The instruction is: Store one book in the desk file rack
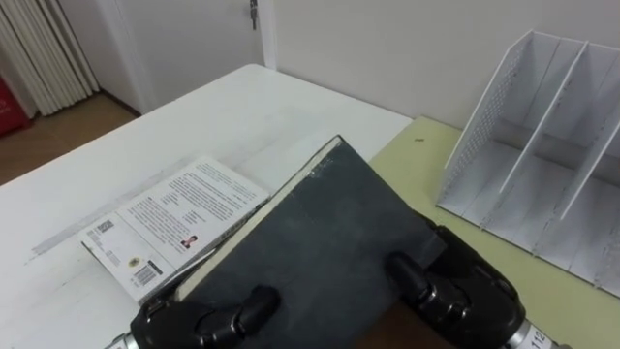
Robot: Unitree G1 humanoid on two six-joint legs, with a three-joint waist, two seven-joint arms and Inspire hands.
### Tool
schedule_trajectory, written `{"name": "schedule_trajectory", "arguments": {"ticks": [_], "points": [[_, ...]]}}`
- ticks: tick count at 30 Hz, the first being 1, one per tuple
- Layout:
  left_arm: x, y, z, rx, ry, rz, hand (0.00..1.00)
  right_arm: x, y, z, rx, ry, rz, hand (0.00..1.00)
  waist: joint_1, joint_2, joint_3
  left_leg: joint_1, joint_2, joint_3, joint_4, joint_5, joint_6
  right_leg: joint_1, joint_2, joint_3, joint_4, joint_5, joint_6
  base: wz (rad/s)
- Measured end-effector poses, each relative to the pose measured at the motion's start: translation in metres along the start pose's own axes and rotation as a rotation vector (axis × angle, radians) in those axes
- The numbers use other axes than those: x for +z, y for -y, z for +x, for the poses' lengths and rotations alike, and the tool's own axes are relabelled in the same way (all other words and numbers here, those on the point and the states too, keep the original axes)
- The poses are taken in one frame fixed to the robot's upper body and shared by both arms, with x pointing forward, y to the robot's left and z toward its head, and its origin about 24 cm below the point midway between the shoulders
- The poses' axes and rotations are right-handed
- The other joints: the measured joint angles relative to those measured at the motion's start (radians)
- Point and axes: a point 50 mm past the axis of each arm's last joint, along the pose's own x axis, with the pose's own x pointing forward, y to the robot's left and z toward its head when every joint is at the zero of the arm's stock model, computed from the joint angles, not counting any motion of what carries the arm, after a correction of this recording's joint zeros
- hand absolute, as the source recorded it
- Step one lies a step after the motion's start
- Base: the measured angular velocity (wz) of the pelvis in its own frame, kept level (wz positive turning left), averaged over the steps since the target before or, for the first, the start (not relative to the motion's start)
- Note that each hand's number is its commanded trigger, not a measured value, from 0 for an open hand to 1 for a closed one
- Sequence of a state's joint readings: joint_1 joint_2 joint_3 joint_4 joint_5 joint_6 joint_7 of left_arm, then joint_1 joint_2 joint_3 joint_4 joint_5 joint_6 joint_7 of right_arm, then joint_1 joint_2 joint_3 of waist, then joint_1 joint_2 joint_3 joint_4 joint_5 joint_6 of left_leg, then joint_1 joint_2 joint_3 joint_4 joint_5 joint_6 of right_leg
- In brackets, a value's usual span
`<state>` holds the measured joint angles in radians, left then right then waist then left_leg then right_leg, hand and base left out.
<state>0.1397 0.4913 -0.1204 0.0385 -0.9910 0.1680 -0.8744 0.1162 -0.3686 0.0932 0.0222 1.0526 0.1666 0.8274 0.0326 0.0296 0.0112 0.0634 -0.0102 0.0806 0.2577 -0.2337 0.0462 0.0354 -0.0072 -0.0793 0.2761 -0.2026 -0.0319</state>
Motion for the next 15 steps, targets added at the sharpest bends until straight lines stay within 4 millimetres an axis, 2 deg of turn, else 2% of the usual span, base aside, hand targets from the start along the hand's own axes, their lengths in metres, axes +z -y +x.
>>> {"name": "schedule_trajectory", "arguments": {"ticks": [7, 15], "points": [[0.001, -0.001, -0.001, 0.021, -0.003, 0.003, 0.00, 0.001, 0.002, 0.000, -0.036, 0.001, -0.004, 1.00, -0.002, -0.010, -0.0025, 0.005, 0.000, 0.002, -0.001, 0.000, 0.000, -0.003, 0.000, 0.000, 0.000, 0.000, 0.000, 0.00], [-0.008, -0.006, -0.004, 0.074, 0.006, -0.028, 0.00, 0.015, 0.009, -0.006, -0.145, 0.006, -0.076, 1.00, -0.009, -0.016, -0.0053, 0.018, -0.001, 0.002, -0.008, 0.000, 0.000, 0.007, 0.000, -0.004, -0.003, 0.000, 0.000, 0.00]]}}
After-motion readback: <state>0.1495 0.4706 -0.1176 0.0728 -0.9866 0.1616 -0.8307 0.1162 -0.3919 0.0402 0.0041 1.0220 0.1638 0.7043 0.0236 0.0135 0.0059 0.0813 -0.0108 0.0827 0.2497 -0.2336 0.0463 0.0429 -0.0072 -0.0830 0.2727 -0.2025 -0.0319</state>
